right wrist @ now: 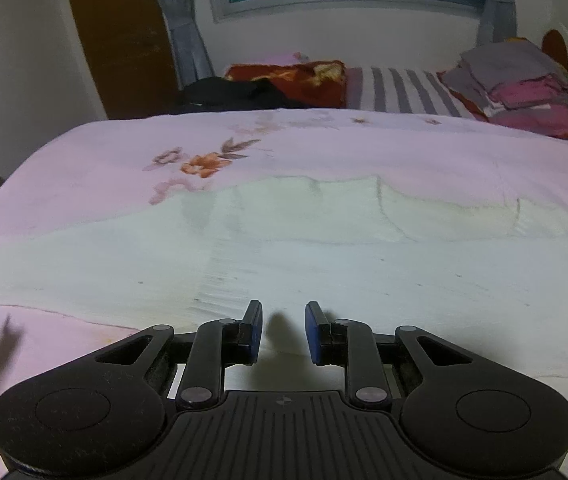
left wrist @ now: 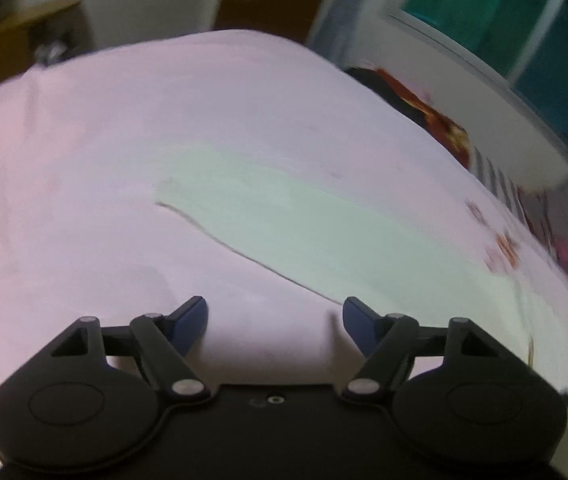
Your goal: Fold small clothes
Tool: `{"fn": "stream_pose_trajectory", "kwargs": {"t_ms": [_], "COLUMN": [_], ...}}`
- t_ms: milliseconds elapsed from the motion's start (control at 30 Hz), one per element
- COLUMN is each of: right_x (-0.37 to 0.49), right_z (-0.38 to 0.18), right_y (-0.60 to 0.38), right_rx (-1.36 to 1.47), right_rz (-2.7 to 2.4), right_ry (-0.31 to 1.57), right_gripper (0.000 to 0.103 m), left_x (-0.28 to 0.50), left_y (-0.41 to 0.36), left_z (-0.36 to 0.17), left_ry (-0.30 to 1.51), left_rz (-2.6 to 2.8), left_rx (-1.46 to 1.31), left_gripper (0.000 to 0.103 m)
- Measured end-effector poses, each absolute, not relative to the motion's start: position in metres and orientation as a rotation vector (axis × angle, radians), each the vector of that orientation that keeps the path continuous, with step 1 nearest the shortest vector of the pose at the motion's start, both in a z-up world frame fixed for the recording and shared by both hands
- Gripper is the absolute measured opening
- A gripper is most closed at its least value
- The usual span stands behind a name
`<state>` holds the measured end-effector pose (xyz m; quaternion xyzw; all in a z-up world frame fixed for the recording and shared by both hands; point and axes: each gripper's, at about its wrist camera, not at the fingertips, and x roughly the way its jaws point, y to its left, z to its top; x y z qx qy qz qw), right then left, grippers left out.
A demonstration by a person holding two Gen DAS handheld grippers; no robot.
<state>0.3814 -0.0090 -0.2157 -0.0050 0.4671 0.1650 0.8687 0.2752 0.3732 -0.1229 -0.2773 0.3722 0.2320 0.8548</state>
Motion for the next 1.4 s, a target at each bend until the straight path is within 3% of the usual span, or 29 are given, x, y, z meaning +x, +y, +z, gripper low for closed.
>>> {"fn": "stream_pose_trajectory", "kwargs": {"t_ms": [200,300,400,467,567,767,1067,1400], "right_x": [0.382,0.384,0.387,0.388,0.390,0.390,0.390,0.370], "right_z": [-0.222,-0.226,-0.226,-0.229,-0.244,-0.240,-0.223,-0.188], "right_y": [-0.003,-0.004,-0.005,-0.006,-0.005,-0.011,-0.040,-0.127], "right_rx": [0.000,-0.004,0.003,-0.001,-0.029,-0.008,0.066,0.127], "right_rz": [0.357,0.342,0.326,0.309,0.307,0.291,0.290,0.166], "right_ry": [0.986,0.986,0.962,0.951,0.973,0.950,0.935,0.898], "right_gripper": [0.023,0.023,0.023,0.023,0.023,0.023,0.023,0.023], "left_x": [0.283,0.290,0.297,0.301,0.300,0.306,0.355,0.410], "left_y": [0.402,0.411,0.418,0.417,0.420,0.392,0.270,0.081], "left_z": [-0.136,-0.141,-0.146,-0.149,-0.152,-0.120,-0.058,-0.087], "left_ry": [0.693,0.630,0.600,0.593,0.575,0.507,0.510,0.678], "left_rz": [0.488,0.508,0.550,0.570,0.581,0.501,0.083,-0.289], "left_rx": [-0.716,-0.777,-0.772,-0.786,-0.810,-0.722,-0.614,-0.470], "left_gripper": [0.074,0.069,0.039,0.014,0.004,0.003,0.003,0.003]}}
